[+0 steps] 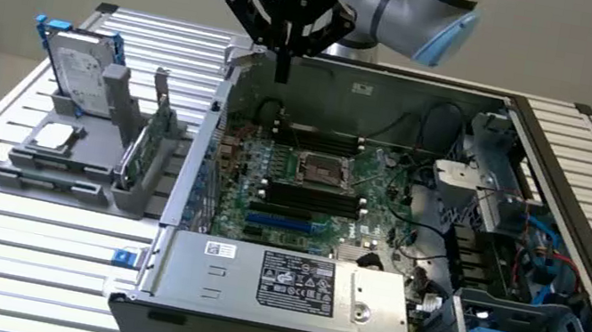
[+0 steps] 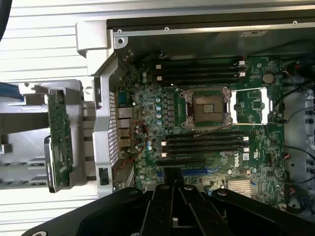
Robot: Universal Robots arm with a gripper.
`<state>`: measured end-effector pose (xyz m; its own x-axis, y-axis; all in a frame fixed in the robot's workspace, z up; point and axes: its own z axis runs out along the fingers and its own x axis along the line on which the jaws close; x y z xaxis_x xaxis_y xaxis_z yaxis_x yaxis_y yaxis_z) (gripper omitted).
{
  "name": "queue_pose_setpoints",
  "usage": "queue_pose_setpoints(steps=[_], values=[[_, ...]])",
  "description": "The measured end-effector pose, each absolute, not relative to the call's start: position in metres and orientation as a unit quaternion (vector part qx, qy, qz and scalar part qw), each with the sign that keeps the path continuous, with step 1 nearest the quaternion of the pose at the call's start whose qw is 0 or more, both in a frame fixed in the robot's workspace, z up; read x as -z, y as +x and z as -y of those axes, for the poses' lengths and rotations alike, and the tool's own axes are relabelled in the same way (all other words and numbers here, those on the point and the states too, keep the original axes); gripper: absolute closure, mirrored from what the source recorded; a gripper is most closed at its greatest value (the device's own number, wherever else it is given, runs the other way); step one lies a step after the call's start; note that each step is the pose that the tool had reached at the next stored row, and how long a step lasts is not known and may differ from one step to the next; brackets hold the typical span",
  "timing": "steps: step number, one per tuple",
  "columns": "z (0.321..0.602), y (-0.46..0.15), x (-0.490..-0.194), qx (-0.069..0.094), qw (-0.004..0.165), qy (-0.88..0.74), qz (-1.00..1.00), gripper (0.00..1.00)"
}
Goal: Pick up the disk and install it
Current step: 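Reach for the disk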
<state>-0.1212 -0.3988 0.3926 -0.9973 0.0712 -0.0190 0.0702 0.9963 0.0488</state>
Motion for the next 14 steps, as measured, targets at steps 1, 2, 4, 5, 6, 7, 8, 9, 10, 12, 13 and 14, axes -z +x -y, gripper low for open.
queue_pose_setpoints(steps=[1, 2, 4, 5, 6, 7, 8, 9, 10, 12, 13, 14], values=[[0.3988, -0.1212, -0.3926, -0.024, 0.010, 0.035, -0.999, 0.89], [0.3988, -0.1212, -0.3926, -0.024, 0.010, 0.035, -0.999, 0.89], [0.3988, -0.1212, -0.3926, -0.024, 0.010, 0.035, -0.999, 0.89], [0.3988, -0.1212, -0.3926, -0.024, 0.010, 0.035, -0.999, 0.89], [0.3988, -0.1212, -0.3926, -0.024, 0.010, 0.035, -0.999, 0.89], [0.3988, -0.1212, -0.3926, -0.024, 0.010, 0.035, -0.999, 0.89], [0.3988, -0.1212, -0.3926, -0.024, 0.010, 0.035, -0.999, 0.89], [0.3988, -0.1212, -0.3926, -0.024, 0.010, 0.035, -0.999, 0.89], [0.3988, -0.1212, -0.3926, -0.024, 0.010, 0.035, -0.999, 0.89], [0.3988, -0.1212, -0.3926, -0.024, 0.010, 0.035, -0.999, 0.89], [0.3988, -0.1212, -0.3926, -0.024, 0.010, 0.035, -0.999, 0.89], [0.3987, -0.1213, -0.3926, -0.024, 0.010, 0.035, -0.999, 0.89]])
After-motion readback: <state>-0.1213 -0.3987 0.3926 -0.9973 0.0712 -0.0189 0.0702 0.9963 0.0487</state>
